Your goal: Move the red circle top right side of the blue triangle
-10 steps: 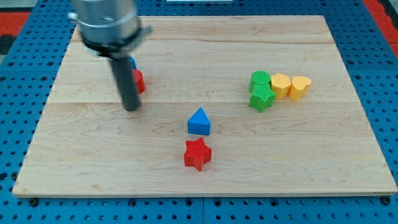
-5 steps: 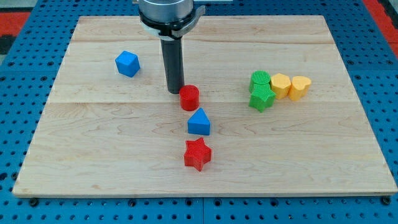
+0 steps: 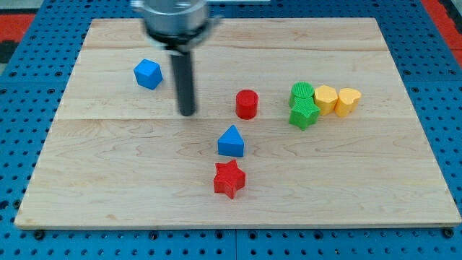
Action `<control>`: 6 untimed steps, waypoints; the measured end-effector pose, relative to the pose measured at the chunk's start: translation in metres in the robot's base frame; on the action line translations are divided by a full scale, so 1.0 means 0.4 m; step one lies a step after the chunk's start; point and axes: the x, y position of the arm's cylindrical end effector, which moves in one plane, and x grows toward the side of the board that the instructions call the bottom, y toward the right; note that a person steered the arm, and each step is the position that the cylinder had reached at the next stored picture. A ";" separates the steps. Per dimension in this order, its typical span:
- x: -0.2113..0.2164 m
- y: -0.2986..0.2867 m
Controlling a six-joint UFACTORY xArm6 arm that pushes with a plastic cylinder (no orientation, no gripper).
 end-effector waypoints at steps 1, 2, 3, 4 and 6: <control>-0.041 -0.229; -0.119 -0.277; -0.208 -0.337; -0.166 -0.149; -0.142 0.184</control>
